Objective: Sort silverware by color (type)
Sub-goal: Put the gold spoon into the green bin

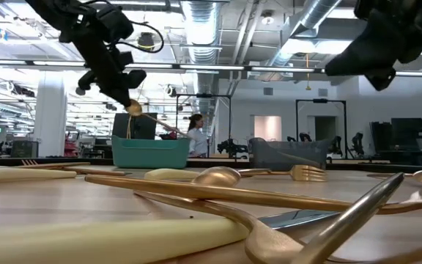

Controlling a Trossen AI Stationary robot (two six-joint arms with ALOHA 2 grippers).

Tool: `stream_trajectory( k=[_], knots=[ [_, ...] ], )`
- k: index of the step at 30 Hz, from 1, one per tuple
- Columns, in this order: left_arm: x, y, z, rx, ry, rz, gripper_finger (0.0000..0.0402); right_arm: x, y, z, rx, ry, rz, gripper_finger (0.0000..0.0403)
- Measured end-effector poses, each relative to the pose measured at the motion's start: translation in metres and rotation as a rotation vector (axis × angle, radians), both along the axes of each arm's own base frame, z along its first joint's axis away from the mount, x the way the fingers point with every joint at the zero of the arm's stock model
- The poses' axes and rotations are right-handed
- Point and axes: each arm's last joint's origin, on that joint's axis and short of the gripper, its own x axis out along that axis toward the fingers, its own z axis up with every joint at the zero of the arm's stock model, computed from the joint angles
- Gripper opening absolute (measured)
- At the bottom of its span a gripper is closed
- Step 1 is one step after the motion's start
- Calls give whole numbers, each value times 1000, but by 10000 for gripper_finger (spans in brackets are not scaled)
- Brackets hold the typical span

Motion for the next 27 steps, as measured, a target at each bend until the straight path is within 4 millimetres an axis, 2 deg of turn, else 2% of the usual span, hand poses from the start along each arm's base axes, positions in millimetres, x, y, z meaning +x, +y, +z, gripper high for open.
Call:
stream_trajectory(
  k=[10,17,21,27],
  knots=[
    [-13,-3,18,95,-4,-6,0,-10,-8,12,-11,-42,-55,57],
    [-6,8,-2,-7,20,-16,0,-9,-9,12,-7,-45,-62,57],
    [-2,11,-10,-35,39,-13,5,-16,-6,13,-11,-33,-26,57],
    [0,15,-11,-35,54,-6,53,-25,-13,12,6,19,-58,57]
  ],
)
